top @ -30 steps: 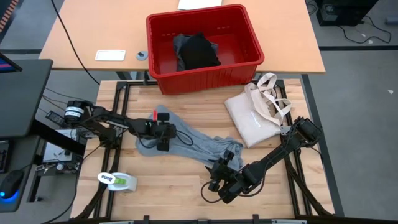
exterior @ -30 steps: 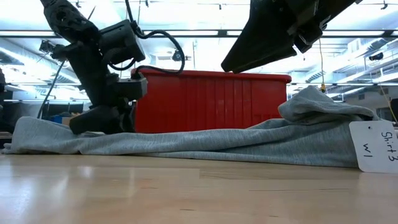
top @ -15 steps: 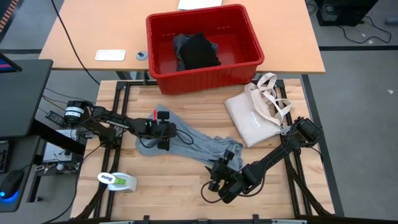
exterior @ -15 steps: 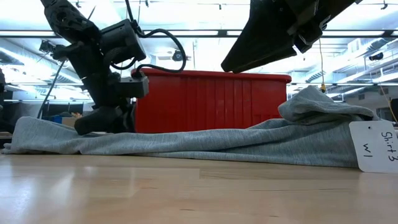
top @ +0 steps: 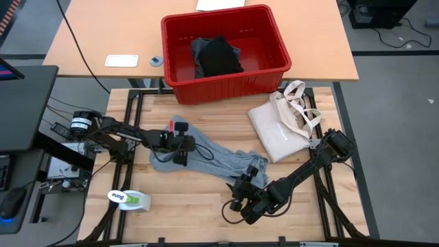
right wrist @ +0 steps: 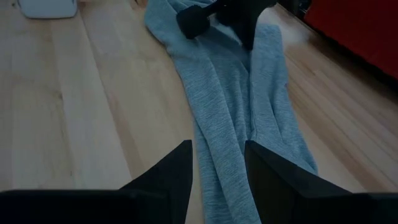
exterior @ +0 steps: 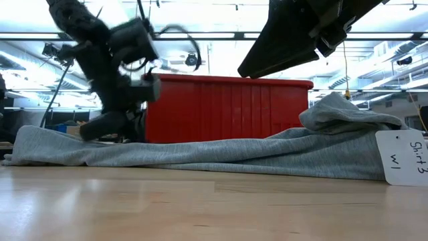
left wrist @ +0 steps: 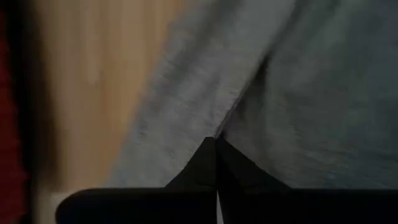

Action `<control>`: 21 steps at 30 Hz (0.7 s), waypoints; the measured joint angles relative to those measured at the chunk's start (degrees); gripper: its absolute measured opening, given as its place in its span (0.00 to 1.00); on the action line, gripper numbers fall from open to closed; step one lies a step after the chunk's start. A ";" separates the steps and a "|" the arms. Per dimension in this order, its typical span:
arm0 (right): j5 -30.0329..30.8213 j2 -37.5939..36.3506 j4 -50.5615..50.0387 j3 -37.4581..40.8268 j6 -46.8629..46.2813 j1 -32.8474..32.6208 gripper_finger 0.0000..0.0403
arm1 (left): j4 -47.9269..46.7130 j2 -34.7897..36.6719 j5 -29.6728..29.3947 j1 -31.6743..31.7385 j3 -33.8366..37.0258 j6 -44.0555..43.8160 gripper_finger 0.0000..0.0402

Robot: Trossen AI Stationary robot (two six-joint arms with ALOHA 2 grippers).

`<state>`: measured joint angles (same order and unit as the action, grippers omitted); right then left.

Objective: Fold Laundry from Bin
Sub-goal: Fold the gray shirt

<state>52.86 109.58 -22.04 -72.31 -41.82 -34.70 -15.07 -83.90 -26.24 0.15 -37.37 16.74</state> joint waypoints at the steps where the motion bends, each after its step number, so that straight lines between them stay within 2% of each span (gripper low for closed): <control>1: 0.00 0.00 -0.02 0.00 0.00 0.00 0.38 | 0.17 0.19 -0.25 -0.11 -1.00 0.71 0.01; 5: 0.00 -0.02 -0.08 0.02 -0.13 0.00 0.38 | 1.56 2.29 -0.89 -1.04 -3.58 4.06 0.00; 9: 0.00 -0.02 -0.26 0.11 -0.53 0.00 0.38 | 10.98 4.40 -1.34 -1.67 -3.86 8.43 0.00; 14: 0.00 -0.04 -0.10 0.15 -0.79 -0.09 0.38 | 24.19 3.36 0.20 -0.83 -3.54 12.79 0.00; 21: 0.03 -0.04 -0.44 0.15 -1.03 -0.09 0.38 | 17.96 0.38 0.92 4.82 -3.43 9.24 0.05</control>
<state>52.89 109.54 -22.48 -72.16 -42.85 -34.79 2.89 -83.52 -25.31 4.97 -40.81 25.98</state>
